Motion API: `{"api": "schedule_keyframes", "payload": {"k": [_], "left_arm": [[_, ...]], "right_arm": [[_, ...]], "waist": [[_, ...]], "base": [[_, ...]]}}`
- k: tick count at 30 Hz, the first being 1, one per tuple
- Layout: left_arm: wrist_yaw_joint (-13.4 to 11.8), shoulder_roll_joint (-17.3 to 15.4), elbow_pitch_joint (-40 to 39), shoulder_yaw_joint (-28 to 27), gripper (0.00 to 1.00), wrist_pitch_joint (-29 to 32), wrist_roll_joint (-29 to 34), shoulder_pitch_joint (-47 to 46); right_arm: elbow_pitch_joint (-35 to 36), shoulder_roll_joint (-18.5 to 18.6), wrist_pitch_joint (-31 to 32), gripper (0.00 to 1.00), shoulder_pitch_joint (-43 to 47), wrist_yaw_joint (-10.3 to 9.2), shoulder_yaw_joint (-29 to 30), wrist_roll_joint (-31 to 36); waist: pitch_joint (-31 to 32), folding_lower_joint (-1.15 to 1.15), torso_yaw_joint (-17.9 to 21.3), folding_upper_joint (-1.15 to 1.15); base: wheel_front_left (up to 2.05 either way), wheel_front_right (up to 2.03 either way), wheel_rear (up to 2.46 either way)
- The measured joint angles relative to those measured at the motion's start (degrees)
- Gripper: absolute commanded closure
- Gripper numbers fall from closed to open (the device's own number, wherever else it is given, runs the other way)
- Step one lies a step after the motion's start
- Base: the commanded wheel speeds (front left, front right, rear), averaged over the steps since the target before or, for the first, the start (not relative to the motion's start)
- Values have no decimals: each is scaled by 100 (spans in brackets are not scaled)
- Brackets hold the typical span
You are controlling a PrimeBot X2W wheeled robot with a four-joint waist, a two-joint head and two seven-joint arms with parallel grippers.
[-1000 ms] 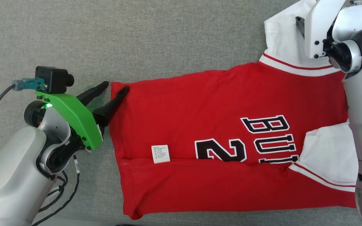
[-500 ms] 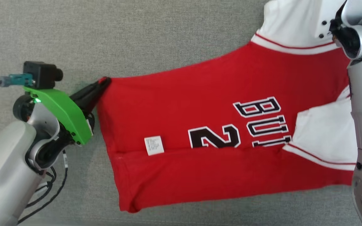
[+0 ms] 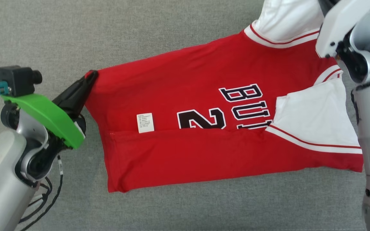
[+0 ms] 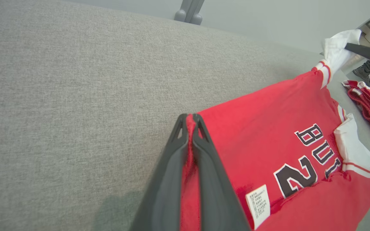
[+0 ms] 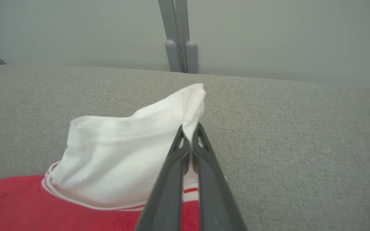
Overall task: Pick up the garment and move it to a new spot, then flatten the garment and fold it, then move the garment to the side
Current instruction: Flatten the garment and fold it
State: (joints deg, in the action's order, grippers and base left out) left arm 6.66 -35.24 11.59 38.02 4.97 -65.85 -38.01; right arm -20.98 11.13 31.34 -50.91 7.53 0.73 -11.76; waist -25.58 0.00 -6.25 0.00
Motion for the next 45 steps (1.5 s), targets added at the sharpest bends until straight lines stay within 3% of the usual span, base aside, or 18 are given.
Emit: {"api": "schedule_keyframes", "payload": {"k": [9,17,23,25,26,27,28,32,36,40,44,45], "left_arm": [[-457,-376,-1104,41,100,-353,-57,1249],[-957,-712,-2033,62,100,-616,12,2132],[-1081,-791,-2052,149,100,-736,97,2476],[-1148,-798,-2005,191,92,-790,205,2529],[-1174,-808,-1978,209,82,-812,256,2552],[-1209,-804,-1929,227,55,-848,274,2583],[-1252,-799,-1884,256,0,-862,307,2608],[-1412,-801,-1684,446,0,-916,648,2719],[-1729,-754,-1478,526,0,-1201,973,2927],[-2085,-426,-1471,231,0,-1819,1078,3107],[-2290,-59,-1394,-237,0,-1975,1851,3123],[-2282,182,-1488,-524,0,-1980,2069,3126]], "right_arm": [[1552,412,165,100,2112,0,164,-924],[2575,175,349,100,3470,0,575,-1171],[2684,-23,438,100,3907,0,633,-1098],[2636,-75,452,100,3953,0,616,-1062],[2593,-81,477,100,3975,0,602,-1051],[2540,-97,489,67,4006,0,591,-1040],[2501,-94,504,0,4034,0,559,-1027],[2371,-40,632,0,4152,-2,530,-1017],[2380,79,727,0,4198,-2,622,-1060],[2393,149,866,0,4100,-2,802,-980],[2128,160,1181,0,3886,-3,889,-847],[2038,170,1261,0,3819,-4,881,-778]], "waist": [[633,0,211,0],[1060,0,468,0],[1144,0,598,0],[1143,0,603,0],[1143,0,602,0],[1147,0,600,0],[1156,0,595,0],[1217,-1,576,0],[1311,0,563,0],[1377,0,545,0],[1350,0,449,0],[1333,0,414,0]], "base": [[0,0,0],[0,0,0],[0,0,0],[0,0,0],[0,0,0],[0,0,0],[0,0,0],[0,0,0],[0,0,0],[0,0,0],[0,0,0],[0,0,0]]}}
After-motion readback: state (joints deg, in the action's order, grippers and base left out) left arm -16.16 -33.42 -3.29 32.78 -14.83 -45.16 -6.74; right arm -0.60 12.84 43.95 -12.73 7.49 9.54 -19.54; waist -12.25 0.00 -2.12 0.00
